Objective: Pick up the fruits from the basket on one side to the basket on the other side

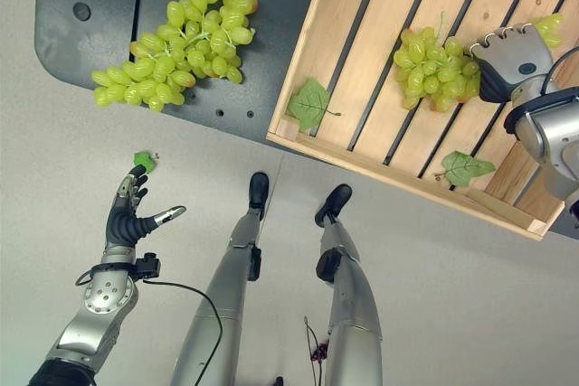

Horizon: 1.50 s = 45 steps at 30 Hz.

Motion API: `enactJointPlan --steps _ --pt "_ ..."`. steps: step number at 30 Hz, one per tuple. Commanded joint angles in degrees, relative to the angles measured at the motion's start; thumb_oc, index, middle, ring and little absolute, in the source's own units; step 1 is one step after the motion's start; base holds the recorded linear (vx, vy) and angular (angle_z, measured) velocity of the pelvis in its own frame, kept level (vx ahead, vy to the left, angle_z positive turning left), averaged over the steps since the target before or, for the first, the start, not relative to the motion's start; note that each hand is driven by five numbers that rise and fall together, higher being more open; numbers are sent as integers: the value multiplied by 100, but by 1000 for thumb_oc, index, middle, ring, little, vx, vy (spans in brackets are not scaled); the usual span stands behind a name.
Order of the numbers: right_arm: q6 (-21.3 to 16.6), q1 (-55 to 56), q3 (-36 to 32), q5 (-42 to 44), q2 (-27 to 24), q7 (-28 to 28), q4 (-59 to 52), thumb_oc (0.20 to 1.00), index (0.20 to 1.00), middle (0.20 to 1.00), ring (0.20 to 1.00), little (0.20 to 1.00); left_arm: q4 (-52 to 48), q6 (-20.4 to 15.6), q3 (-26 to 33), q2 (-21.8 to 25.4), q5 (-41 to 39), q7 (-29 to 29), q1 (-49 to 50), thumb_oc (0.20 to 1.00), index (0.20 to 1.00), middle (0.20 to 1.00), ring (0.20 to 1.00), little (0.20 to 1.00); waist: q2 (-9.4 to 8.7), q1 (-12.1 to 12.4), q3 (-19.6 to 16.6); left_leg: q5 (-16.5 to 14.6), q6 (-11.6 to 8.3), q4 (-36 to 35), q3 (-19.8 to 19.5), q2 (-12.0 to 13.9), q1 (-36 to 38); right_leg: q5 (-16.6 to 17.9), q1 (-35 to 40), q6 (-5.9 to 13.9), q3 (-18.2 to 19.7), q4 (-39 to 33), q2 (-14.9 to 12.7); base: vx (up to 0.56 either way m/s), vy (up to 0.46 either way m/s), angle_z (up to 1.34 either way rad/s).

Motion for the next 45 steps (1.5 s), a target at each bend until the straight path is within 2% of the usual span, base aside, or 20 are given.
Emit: enactJointPlan --steps 1,9,14,18,24,28,32,33,36,40,42,45 --pt "-66 -142 377 226 81 -2 -78 200 200 200 200 200 -676 -221 128 66 100 111 414 1000 1000 1000 1000 1000 137 -70 -68 -420 -37 -221 -312 87 584 737 -260 1036 210 210 -722 0 0 0" --pt "-123 134 91 507 267 68 -364 200 200 200 200 200 -717 -198 134 67 40 65 456 1000 1000 1000 1000 1000 131 -55 -68 -401 -35 -232 -309 84 615 749 -205 1036 183 190 -716 0 0 0" --pt "-243 374 -211 1106 486 97 -479 200 200 200 200 200 -720 -184 94 73 -65 -38 435 1000 1000 1000 1000 1000 112 -39 -68 -369 -42 -261 -307 80 844 777 54 1045 126 143 -721 -14 3 1" --pt "-517 980 -837 2015 724 113 -785 200 200 200 200 200 -710 -169 123 117 -220 -197 565 1000 1000 1000 1000 1000 67 -4 -68 -325 -54 -423 -257 116 1357 834 543 1072 36 42 -731 -9 0 1" --pt "-671 1632 -1380 2244 710 229 -1200 200 200 200 200 200 -621 -123 250 256 -319 -438 876 1000 1000 1000 1000 1000 59 96 -68 -284 -66 -659 -213 132 2033 918 1220 1139 -73 -123 -750 -5 -1 0" --pt "-861 2401 -2070 2849 819 409 -1566 200 200 200 200 200 -528 -72 335 303 -425 -712 1098 1000 1000 1000 1000 1000 44 158 -68 -177 -91 -958 -218 132 2644 972 1863 1207 -222 -326 -738 9 -14 4" --pt "-913 2855 -2489 2861 801 420 -1722 200 200 200 200 200 -465 -19 343 328 -465 -886 1202 1000 1000 1000 1000 1000 35 216 -68 -130 -107 -1112 -262 140 3056 963 2341 1223 -307 -473 -698 3 -21 6" --pt "-916 3022 -2688 2674 688 412 -1819 200 200 200 200 200 -362 31 373 354 -453 -987 1254 1000 1000 1000 1000 1000 0 220 -68 4 -82 -1163 -231 83 3207 1071 2551 1133 -441 -560 -737 -53 10 2" --pt "-912 3287 -2984 2397 553 404 -1909 200 200 200 200 200 -233 70 395 396 -401 -1144 1333 1000 1000 1000 1000 1000 -13 261 -68 -9 -90 -1242 -238 79 3637 1069 3037 1167 -497 -658 -696 2 0 5" --pt "-934 3665 -3368 2441 662 423 -1963 200 200 200 200 200 -125 95 429 377 -388 -1235 1357 1000 1000 1000 1000 1000 -12 307 -116 -42 -91 -1284 -246 90 3991 1043 3437 1185 -575 -749 -641 10 -2 0" --pt "-954 3886 -3585 2603 776 492 -2027 200 200 200 200 200 -56 114 519 349 -406 -1299 1420 1000 1000 1000 1000 1000 -46 292 -409 -112 -96 -1295 -208 104 4196 1026 3710 1207 -580 -879 -544 59 -8 0" --pt "-975 4014 -3633 2661 893 484 -1860 200 200 200 200 200 -80 108 548 362 -372 -1363 1471 1000 1000 1000 1000 1000 -51 315 -548 -149 -108 -1320 -185 136 4348 1011 3884 1218 -624 -968 -494 47 -22 -3"
